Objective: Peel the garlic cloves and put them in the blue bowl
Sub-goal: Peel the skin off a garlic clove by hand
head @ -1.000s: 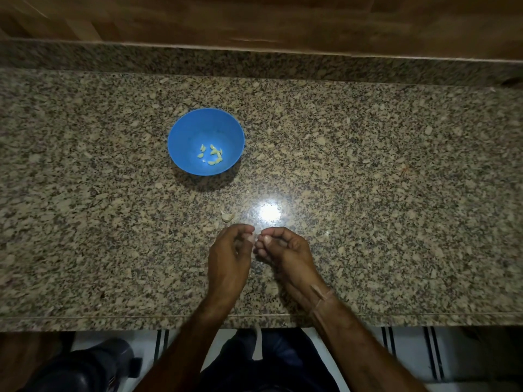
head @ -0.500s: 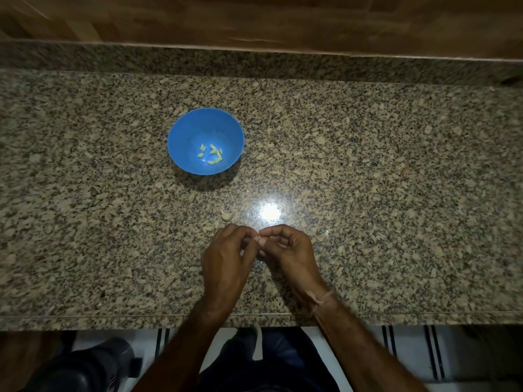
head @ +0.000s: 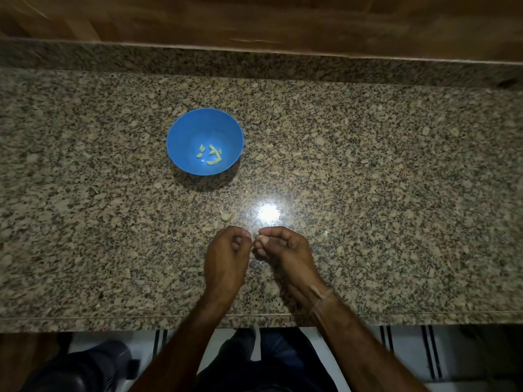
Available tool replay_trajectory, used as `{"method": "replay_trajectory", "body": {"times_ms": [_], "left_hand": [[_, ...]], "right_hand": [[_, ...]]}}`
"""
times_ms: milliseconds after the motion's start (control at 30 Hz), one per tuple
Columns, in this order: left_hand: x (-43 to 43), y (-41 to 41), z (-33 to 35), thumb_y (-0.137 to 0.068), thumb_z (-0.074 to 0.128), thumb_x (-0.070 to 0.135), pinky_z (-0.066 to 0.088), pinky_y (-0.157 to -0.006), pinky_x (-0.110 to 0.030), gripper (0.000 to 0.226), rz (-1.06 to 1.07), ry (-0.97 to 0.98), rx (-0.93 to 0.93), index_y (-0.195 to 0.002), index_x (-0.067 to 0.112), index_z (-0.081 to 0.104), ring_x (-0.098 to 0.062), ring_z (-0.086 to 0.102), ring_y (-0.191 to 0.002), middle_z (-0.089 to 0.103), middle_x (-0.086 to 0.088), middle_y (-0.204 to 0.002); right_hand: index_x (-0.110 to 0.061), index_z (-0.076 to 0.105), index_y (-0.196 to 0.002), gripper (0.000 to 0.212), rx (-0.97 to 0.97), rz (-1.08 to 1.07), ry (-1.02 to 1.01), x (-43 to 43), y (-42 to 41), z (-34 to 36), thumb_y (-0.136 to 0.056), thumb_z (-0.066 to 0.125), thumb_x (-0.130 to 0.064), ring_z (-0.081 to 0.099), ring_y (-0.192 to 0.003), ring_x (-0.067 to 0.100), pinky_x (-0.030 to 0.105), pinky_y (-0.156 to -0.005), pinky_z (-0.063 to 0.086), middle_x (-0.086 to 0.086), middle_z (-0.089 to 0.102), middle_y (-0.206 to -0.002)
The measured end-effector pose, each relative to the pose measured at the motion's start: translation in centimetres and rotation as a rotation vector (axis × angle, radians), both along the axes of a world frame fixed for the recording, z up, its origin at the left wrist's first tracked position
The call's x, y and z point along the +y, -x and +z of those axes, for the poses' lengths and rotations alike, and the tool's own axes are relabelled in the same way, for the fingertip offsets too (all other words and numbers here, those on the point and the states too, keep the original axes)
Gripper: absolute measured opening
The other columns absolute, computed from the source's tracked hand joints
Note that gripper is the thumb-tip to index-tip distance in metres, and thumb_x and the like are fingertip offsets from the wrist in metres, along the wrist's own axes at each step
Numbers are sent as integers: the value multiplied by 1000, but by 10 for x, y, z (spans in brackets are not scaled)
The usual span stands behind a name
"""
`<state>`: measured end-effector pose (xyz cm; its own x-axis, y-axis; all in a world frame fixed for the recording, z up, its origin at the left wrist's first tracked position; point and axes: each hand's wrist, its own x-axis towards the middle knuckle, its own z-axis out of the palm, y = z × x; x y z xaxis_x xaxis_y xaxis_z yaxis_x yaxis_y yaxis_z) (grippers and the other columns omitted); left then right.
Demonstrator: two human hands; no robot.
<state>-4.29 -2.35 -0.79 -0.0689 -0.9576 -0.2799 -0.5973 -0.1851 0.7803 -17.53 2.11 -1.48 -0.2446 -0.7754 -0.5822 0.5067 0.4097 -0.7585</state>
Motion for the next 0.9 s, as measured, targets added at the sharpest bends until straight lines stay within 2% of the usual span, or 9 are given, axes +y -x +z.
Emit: {"method": "replay_trajectory", "body": {"times_ms": [200, 300, 367, 433, 533, 700, 767, 833, 900], "left_hand": [[0, -2, -5, -98, 57, 13, 47, -65, -27, 17, -61, 83, -20, -92, 24, 69, -3, 59, -79, 66, 11, -90], [-1, 0, -8, -102, 57, 25, 40, -59, -30, 18, -93, 112, -67, -86, 25, 65, -4, 56, -73, 62, 10, -82], [-1, 0, -10, -102, 60, 32, 39, -56, -30, 21, -98, 135, -109, -83, 26, 60, -7, 55, -70, 59, 9, -79], [-1, -3, -12, -101, 59, 21, 47, -62, -32, 11, -112, 163, -124, -91, 25, 62, -13, 59, -78, 60, 9, -90], [0, -5, -10, -94, 58, 4, 53, -71, -34, 26, -102, 182, -89, -101, 26, 69, -12, 62, -89, 64, 12, -101], [1, -8, -2, -98, 67, 36, 43, -60, -27, 3, -68, 143, -131, -95, 37, 68, -7, 64, -74, 69, 16, -81], [2, -11, -2, -95, 69, 47, 35, -57, -26, 13, -62, 143, -174, -89, 36, 64, -8, 61, -71, 63, 15, -74], [4, -15, -8, -98, 65, 30, 36, -60, -28, 7, -85, 217, -183, -92, 32, 68, -14, 60, -82, 63, 14, -81], [7, -16, -12, -91, 64, 5, 46, -75, -33, 28, -118, 255, -162, -105, 29, 71, -15, 55, -101, 65, 13, -103]], "right_hand": [[0, 73, -105, 8, 187, 72, 51, 0, 4, -1, -101, 66, -4, 70, -85, 28, 39, -78, 58, 31, 73, -98], [4, 70, -104, 14, 268, 105, 81, 0, 5, -1, -104, 64, -9, 65, -79, 24, 34, -70, 54, 31, 70, -94], [6, 70, -102, 20, 300, 107, 85, -1, 5, 1, -106, 63, -13, 64, -76, 20, 30, -67, 53, 22, 71, -88], [5, 70, -99, 24, 313, 107, 83, -2, 5, 1, -107, 62, -17, 63, -74, 19, 29, -65, 52, 14, 71, -85], [5, 69, -96, 28, 310, 103, 62, -3, 5, 2, -108, 61, -20, 62, -72, 17, 28, -65, 52, 10, 70, -82], [3, 68, -87, 37, 291, 106, 23, -5, 0, 6, -108, 60, -26, 58, -70, 20, 33, -67, 50, 7, 64, -74], [0, 69, -84, 39, 304, 111, 19, -6, -2, 7, -108, 60, -29, 57, -68, 20, 34, -65, 48, 7, 63, -72], [2, 69, -83, 42, 327, 123, 16, -5, -3, 6, -107, 61, -31, 58, -66, 20, 34, -65, 49, 8, 64, -71], [6, 69, -86, 43, 358, 140, 25, -4, -2, 6, -107, 62, -31, 61, -68, 20, 36, -69, 52, 13, 66, -72]]}}
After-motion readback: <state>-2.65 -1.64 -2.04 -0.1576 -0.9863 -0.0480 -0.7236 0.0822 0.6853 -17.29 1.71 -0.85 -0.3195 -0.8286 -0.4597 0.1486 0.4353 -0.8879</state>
